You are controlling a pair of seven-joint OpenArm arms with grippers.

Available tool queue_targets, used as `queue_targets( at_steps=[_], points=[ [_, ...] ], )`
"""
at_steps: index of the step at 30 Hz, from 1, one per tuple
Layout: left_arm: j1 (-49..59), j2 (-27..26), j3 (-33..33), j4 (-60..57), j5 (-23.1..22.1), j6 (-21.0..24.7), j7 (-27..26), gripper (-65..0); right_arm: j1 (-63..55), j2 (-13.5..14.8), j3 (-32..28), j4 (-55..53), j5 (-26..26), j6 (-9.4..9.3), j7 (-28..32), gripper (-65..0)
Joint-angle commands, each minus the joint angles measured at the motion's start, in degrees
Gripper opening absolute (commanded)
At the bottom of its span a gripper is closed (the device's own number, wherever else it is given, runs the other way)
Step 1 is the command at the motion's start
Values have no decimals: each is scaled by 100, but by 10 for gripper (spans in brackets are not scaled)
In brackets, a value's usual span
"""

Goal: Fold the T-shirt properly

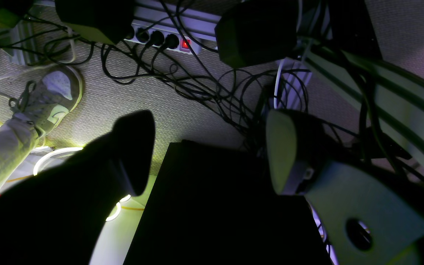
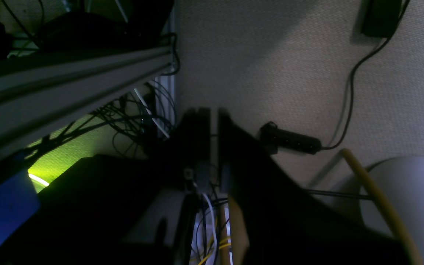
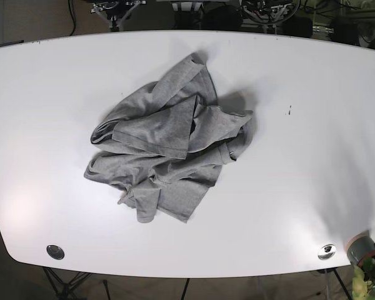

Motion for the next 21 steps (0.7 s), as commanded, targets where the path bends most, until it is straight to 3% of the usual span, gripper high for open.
queue_targets(
  at_steps=[1,21],
  points=[
    [-21,-8,56,-8,40,57,29,-211,24,53,-16,-41,86,26,72,-620],
    [17,-28,-1,8,14,5,-29,-211,-5,-36,26,57,26,10,48,-623]
  ],
)
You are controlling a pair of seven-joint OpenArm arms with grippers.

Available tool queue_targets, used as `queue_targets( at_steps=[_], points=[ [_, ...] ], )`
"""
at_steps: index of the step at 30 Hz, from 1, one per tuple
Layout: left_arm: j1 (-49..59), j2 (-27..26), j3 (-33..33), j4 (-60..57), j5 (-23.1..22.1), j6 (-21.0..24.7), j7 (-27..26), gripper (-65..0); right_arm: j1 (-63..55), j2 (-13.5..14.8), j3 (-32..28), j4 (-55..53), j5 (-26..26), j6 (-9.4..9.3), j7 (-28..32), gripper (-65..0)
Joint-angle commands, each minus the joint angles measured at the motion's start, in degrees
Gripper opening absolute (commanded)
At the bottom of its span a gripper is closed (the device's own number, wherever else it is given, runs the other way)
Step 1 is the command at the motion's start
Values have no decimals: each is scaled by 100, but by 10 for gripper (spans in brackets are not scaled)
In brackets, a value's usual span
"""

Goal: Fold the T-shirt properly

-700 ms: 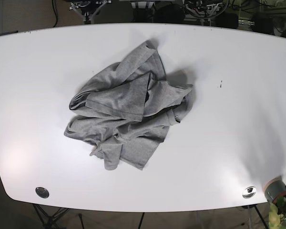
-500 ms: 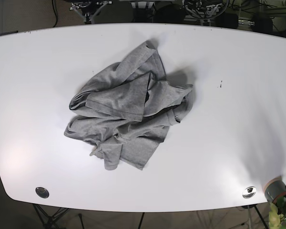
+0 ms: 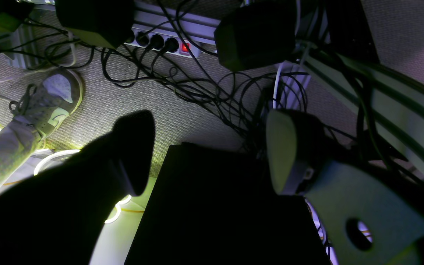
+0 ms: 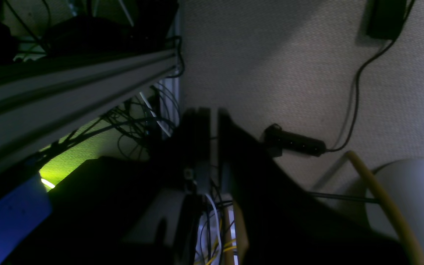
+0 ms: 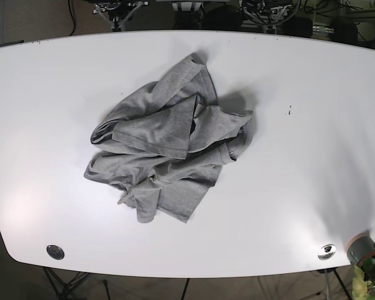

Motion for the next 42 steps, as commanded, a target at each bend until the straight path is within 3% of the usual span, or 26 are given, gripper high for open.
queue_targets(
  at_steps=[1,22,29,36,42],
  points=[
    [104,-32,4,28,-3,5,-38,-212,-21,29,16,22,4,10,50,-623],
    [1792,73,13,2278,-3,5,-38,-217,-1401,64,33,1455,13,-7,94,-623],
    [2610,196,13,3404,6,5,-20,-217,-2087,73,561,2264,-40,2,85,-623],
    [3401,232,13,4511,6,5,-3,-217,-2772,231,596,3169,-31,10,76,-623],
    [4210,258,13,5575,-12,5,6,-217,-3493,346,701,4251,13,10,-284,-623]
  ],
)
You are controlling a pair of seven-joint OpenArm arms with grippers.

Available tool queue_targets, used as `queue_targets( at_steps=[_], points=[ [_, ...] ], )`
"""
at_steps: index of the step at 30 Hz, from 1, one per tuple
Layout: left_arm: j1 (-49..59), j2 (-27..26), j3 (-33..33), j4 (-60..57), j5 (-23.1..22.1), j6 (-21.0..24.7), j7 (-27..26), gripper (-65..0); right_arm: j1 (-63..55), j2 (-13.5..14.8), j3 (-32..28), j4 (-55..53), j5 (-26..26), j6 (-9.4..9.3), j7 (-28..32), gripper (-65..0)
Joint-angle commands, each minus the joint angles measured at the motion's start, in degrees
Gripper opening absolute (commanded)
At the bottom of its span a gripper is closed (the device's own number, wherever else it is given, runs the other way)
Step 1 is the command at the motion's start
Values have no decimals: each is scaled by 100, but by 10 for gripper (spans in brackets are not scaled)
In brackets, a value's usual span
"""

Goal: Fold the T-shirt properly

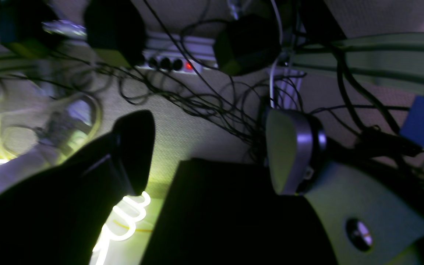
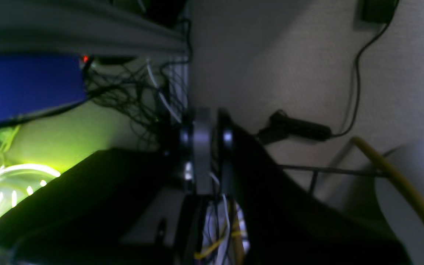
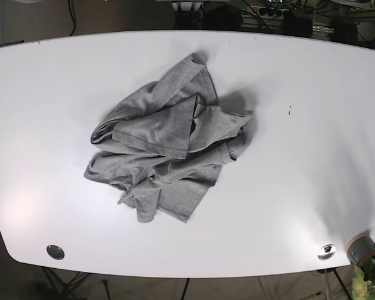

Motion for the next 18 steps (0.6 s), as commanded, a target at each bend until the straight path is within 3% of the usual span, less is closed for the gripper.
queue_targets(
  at_steps=[1,18],
  points=[
    [510,53,-12,508,-12,-3,-84,-217,-478,101,135,587,15,24,4,-623],
    [2805,114,-12,3593,-29,-3,-84,-217,-2553,268,408,3804,15,59,-725,-623]
  ],
)
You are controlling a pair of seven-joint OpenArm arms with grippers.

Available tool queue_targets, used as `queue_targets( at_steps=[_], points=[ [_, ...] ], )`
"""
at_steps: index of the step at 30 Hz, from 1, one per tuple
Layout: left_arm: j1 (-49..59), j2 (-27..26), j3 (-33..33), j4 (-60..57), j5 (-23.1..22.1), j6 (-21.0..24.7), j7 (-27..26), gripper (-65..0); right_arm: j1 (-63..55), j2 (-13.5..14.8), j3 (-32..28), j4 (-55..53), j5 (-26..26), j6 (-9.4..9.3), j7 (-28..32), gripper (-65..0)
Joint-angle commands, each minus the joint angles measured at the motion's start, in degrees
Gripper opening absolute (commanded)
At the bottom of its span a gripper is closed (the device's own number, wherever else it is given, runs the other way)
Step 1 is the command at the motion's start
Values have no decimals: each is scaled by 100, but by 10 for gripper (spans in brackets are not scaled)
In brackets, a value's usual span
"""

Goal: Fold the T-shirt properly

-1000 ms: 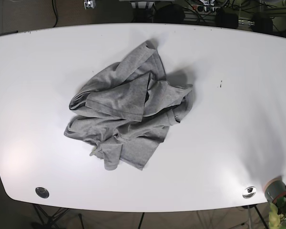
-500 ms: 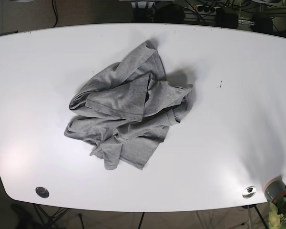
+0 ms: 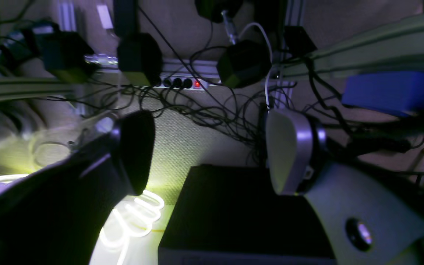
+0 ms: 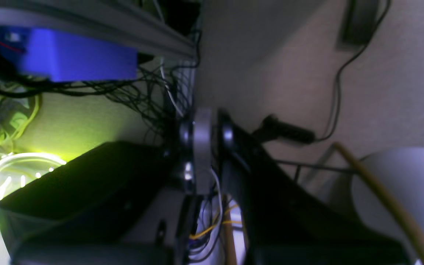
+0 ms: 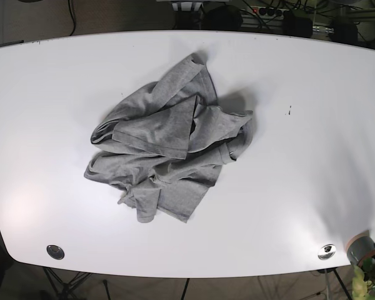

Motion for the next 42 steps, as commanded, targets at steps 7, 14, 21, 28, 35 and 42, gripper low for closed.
queue_targets(
  at_steps=[7,14,21,28,35,42],
  points=[
    [369,14,4,1493,-14,1,-132,-217,-1095,19,10,1450,-2,57,33,-623],
    [369,14,4,2152,-23,1,-167,-217,-1311,-16,10,2355,-2,48,33,-623],
    [369,-30,-93,2152,-23,1,-167,-217,-1311,-52,309,2689,-2,48,33,-623],
    [369,-4,-427,2152,-23,1,-167,-217,-778,-148,467,2760,-2,48,42,-623],
    [-23,14,-761,2152,-23,1,-167,-210,-22,-148,494,2777,-2,48,42,-623],
    [-691,14,-954,2143,-23,1,-158,-160,760,-131,450,2777,-28,48,-28,-623]
  ],
)
